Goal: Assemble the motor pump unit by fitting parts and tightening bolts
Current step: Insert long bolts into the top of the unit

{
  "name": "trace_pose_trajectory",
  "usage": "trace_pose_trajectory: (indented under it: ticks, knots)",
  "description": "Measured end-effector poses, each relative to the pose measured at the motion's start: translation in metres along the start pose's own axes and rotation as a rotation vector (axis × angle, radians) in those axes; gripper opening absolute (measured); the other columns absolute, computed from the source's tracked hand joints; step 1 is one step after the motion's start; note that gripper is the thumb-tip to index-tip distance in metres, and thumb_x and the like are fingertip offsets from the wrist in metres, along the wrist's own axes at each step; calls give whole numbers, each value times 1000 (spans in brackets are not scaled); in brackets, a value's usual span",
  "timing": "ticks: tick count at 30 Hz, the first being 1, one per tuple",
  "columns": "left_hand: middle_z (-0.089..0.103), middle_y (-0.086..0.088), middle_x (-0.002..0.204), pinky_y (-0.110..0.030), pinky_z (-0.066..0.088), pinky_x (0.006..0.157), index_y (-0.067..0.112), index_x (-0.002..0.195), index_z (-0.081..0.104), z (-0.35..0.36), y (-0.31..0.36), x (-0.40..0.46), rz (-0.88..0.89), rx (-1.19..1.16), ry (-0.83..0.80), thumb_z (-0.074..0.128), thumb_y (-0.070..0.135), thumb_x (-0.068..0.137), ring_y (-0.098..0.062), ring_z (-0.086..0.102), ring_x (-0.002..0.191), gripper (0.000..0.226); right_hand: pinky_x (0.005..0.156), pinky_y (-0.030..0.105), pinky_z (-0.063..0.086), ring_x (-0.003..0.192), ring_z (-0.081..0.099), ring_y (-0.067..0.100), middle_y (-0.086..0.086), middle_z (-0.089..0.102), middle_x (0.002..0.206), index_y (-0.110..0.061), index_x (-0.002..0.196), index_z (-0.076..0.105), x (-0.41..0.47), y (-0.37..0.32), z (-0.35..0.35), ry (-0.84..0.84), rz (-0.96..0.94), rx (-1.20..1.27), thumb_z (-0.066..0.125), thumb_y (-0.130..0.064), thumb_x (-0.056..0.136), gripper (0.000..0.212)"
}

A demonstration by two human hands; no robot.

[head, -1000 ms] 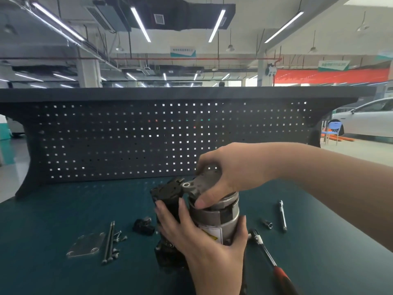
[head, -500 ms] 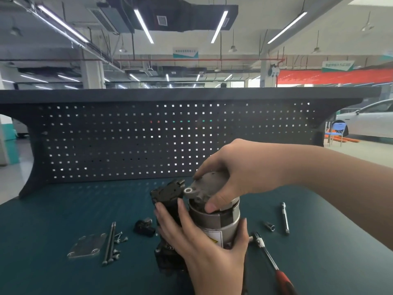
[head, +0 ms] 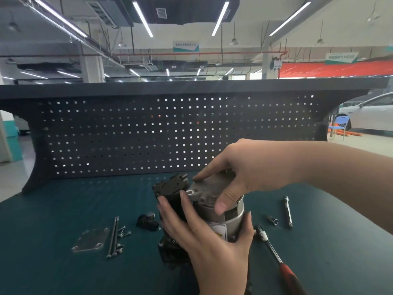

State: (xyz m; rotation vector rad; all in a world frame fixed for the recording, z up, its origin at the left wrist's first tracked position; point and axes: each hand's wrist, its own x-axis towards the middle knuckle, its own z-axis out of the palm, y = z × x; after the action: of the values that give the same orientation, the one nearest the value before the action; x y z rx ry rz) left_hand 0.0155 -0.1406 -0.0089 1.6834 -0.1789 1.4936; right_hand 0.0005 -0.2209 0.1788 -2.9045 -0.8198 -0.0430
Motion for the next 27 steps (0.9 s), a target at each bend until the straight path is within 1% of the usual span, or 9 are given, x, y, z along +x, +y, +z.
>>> trace_pose_trajectory:
  ticks: [3, 6, 8, 10, 12, 14, 18, 21, 27]
  knots:
    - [13, -25, 155, -68, 28, 107, 3, 143, 28, 0, -1, 1, 13, -10, 9, 72, 56, 67, -41, 17, 145, 102, 74, 2, 35, 84, 49, -21, -42, 53, 87, -60, 126, 47, -5, 1, -2, -55, 26, 14, 73, -68, 61, 71]
    - [16, -27, 153, -67, 27, 108, 2, 140, 31, 1, -2, 1, 23, -5, 31, 74, 55, 65, -41, 19, 144, 102, 76, 4, 32, 96, 52, -12, -34, 57, 111, -48, 129, 52, -7, -8, -9, -1, 51, 52, 55, -77, 66, 69]
    - [16, -26, 152, -65, 26, 109, 3, 140, 31, 1, -1, 2, 20, -7, 37, 73, 55, 64, -40, 19, 144, 101, 75, 16, 38, 103, 56, 5, -14, 60, 123, -34, 129, 53, 3, -15, -10, 197, 71, 114, 38, -75, 78, 67]
    - [16, -26, 152, -64, 26, 110, 4, 140, 30, 0, 0, 2, 13, -6, 28, 72, 55, 64, -40, 19, 143, 100, 75, 30, 43, 99, 58, 19, 1, 62, 112, -22, 124, 49, 20, -26, -4, 389, 115, 227, 29, -62, 95, 53]
    - [16, -27, 151, -64, 27, 109, 5, 140, 30, -1, 1, 2, 9, -6, 20, 72, 55, 64, -40, 19, 143, 100, 89, 44, 44, 109, 52, 30, 8, 57, 114, -18, 121, 44, 37, -34, 9, 458, 192, 249, 24, -55, 100, 47]
    - [17, -27, 151, -66, 28, 108, 4, 140, 30, -2, 2, 2, 3, 0, 17, 72, 55, 64, -40, 20, 142, 101, 104, 55, 33, 128, 37, 34, 12, 48, 131, -18, 129, 39, 48, -34, 27, 412, 247, 183, 20, -57, 99, 53]
    - [16, -22, 153, -70, 31, 104, 4, 139, 30, -3, 4, 2, -32, -37, 24, 70, 55, 64, -43, 21, 142, 99, 113, 57, 17, 147, 10, 30, 8, 26, 156, -23, 152, 11, 53, -30, 44, 237, 274, 52, 2, -72, 87, 81]
    - [16, -15, 154, -70, 32, 102, 4, 140, 28, -4, 5, 1, -61, -80, 37, 69, 54, 64, -43, 22, 143, 101, 104, 51, 27, 142, 26, 31, 0, 17, 160, -41, 150, -2, 55, -29, 39, 43, 248, -24, -7, -71, 85, 72]
    - [21, -23, 149, -61, 21, 112, -1, 135, 33, 6, 12, -4, -45, 135, 14, 65, 57, 69, -44, 21, 140, 94, 87, 38, 29, 132, 43, 22, -8, 44, 147, -34, 140, 42, 55, -29, 34, -7, 282, -46, 20, -83, 82, 78]
